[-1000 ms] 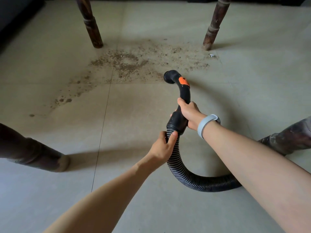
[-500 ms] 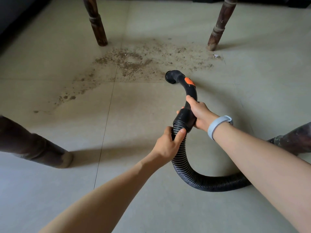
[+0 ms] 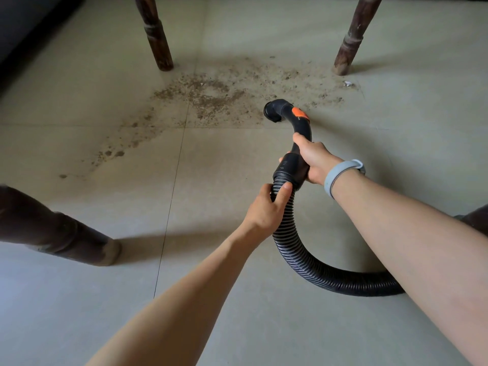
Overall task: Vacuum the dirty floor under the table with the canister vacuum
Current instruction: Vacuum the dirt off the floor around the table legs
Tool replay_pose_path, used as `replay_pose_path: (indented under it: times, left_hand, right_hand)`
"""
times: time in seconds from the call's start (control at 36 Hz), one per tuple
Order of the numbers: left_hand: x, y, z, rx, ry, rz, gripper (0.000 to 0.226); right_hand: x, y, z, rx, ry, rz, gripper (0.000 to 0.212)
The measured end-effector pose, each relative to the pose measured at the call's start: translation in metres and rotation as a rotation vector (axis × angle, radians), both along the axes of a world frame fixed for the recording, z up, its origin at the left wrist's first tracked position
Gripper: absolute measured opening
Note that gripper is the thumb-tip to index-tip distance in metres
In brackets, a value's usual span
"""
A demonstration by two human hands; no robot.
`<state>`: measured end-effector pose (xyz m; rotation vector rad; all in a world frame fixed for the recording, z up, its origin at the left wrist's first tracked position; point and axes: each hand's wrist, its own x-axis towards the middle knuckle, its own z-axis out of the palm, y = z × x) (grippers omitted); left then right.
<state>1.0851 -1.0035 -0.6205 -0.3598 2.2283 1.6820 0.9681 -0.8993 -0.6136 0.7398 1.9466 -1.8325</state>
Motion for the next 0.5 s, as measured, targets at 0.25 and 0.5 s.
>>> replay_pose_path:
  times: [0.25,0.5]
  left_hand:
    - [-0.002,-0.001,0.002,0.028,-0.007,0.008,0.043]
    - [0.008,0.004,0.007,-0.045,-0.008,-0.055,0.045]
  right_hand:
    - [-0.003,-0.001,0.003,0.007,-0.025,0.009,0.051]
    - [0.010,0.009,0.001,-0.104,-0.039,-0.009,0.039]
